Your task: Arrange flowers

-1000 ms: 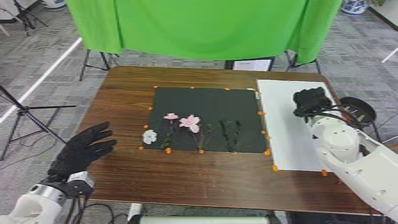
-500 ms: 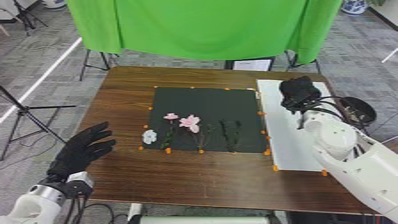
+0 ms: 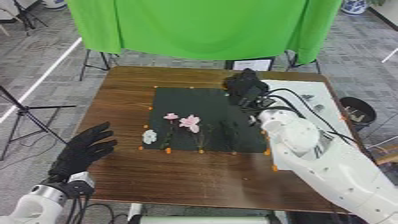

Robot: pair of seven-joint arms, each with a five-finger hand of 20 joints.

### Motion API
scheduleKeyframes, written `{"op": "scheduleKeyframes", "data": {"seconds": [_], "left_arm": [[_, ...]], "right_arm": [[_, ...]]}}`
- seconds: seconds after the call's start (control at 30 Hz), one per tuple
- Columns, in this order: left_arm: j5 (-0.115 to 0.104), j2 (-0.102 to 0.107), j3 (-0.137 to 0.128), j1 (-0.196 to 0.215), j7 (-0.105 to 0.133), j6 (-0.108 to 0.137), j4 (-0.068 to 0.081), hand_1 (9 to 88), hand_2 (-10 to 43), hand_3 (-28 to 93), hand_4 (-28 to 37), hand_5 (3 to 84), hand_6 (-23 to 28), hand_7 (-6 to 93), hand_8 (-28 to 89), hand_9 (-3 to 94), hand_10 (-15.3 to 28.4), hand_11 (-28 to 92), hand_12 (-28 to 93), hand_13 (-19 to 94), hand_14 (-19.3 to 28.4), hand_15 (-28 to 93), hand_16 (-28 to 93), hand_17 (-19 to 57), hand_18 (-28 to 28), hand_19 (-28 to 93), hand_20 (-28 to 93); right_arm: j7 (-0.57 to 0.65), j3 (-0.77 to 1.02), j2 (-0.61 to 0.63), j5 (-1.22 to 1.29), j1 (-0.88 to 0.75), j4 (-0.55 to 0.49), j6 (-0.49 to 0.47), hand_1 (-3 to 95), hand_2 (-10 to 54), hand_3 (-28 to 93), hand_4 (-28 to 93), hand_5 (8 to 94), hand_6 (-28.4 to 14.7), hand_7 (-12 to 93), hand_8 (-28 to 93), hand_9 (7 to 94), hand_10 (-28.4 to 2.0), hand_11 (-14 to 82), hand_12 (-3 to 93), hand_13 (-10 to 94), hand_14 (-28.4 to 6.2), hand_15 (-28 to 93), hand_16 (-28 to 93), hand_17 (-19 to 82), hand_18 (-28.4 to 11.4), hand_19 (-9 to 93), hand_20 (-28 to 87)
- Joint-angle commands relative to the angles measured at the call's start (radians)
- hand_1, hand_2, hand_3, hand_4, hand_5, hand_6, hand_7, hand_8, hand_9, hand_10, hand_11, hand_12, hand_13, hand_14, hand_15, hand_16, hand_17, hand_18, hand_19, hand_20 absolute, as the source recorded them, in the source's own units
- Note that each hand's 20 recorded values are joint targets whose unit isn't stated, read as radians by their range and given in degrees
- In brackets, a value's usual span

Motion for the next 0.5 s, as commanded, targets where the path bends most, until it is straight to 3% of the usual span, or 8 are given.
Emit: {"op": "scheduleKeyframes", "data": {"seconds": [0.03, 0.5], "left_arm": [[0.004, -0.007, 0.008, -0.004, -0.005, -0.003, 0.002, 26.0, -2.2, 72, -28.3, 30.6, 5.9, 22.3, -12, 25.5, 13.3, 29, 15, 23, 18.1, 43, -5, -7.7, 22.3, 47, 5], [0.004, -0.006, 0.014, -0.013, -0.006, -0.008, 0.007, 26.0, -2.2, 72, -28.2, 30.6, 5.9, 22.4, -12, 25.6, 13.4, 29, 14, 23, 18.1, 43, -5, -7.6, 22.3, 47, 6]], "right_arm": [[-0.03, -0.051, -0.073, -0.015, 0.006, -0.001, -0.014, 46.5, -9.5, 84, -28, 64.5, 4.4, 56, 2, 84.2, -4.7, 23.4, 52.8, 72, -3.9, 66, 31, 27, -15.7, 72, 42], [-0.044, -0.093, -0.124, -0.028, -0.01, 0.019, -0.031, 46.2, -9.5, 84, -28, 63.7, 4.4, 56, 3, 83.5, -4.6, 23.4, 52.6, 72, -3.9, 67, 31, 27, -15.5, 72, 42]]}}
